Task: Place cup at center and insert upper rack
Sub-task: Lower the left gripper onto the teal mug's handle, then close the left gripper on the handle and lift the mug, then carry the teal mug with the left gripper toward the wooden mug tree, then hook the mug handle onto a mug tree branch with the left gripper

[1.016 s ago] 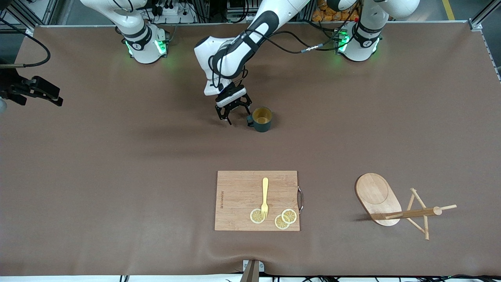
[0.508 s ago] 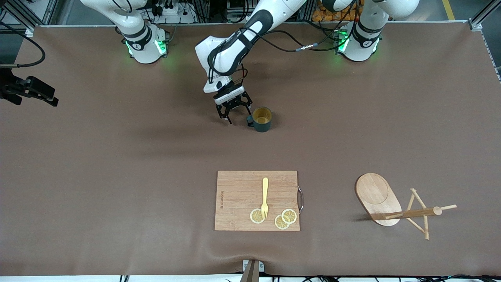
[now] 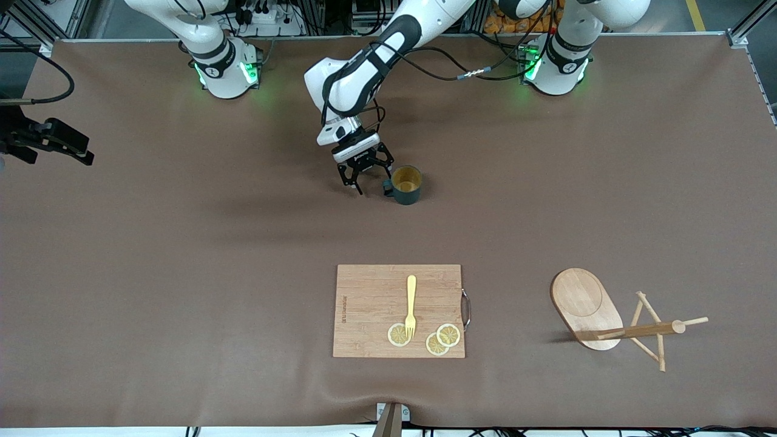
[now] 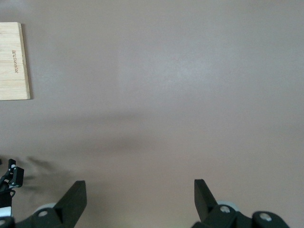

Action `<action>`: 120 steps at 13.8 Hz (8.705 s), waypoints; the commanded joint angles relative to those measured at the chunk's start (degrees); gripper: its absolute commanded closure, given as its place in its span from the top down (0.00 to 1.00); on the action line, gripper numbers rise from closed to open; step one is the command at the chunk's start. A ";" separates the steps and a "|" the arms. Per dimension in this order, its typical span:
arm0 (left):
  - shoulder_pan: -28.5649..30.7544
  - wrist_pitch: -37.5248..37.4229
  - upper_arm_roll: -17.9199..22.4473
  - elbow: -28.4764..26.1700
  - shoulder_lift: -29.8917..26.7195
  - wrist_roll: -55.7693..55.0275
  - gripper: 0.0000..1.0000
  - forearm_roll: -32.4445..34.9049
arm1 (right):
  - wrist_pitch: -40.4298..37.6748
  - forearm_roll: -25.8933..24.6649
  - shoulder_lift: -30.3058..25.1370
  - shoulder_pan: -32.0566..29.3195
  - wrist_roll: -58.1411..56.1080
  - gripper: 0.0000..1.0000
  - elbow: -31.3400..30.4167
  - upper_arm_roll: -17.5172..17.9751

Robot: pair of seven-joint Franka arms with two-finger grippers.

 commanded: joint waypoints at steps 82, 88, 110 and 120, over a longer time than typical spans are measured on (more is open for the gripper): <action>63.60 0.40 0.27 1.24 -27.74 65.78 0.00 -93.23 | -0.58 0.16 0.34 -0.74 -0.14 1.00 1.01 0.38; 69.75 0.49 0.36 1.50 -25.54 72.28 0.00 -104.05 | -1.02 0.16 0.34 -0.83 -0.14 1.00 1.01 0.38; 78.90 0.75 0.45 0.62 -17.36 104.80 0.00 -123.58 | -1.46 0.16 0.25 -0.83 -0.05 1.00 1.09 0.38; 79.87 0.75 0.45 0.80 -15.78 106.48 0.00 -123.85 | -1.37 0.16 0.25 -0.83 -0.05 1.00 1.01 0.47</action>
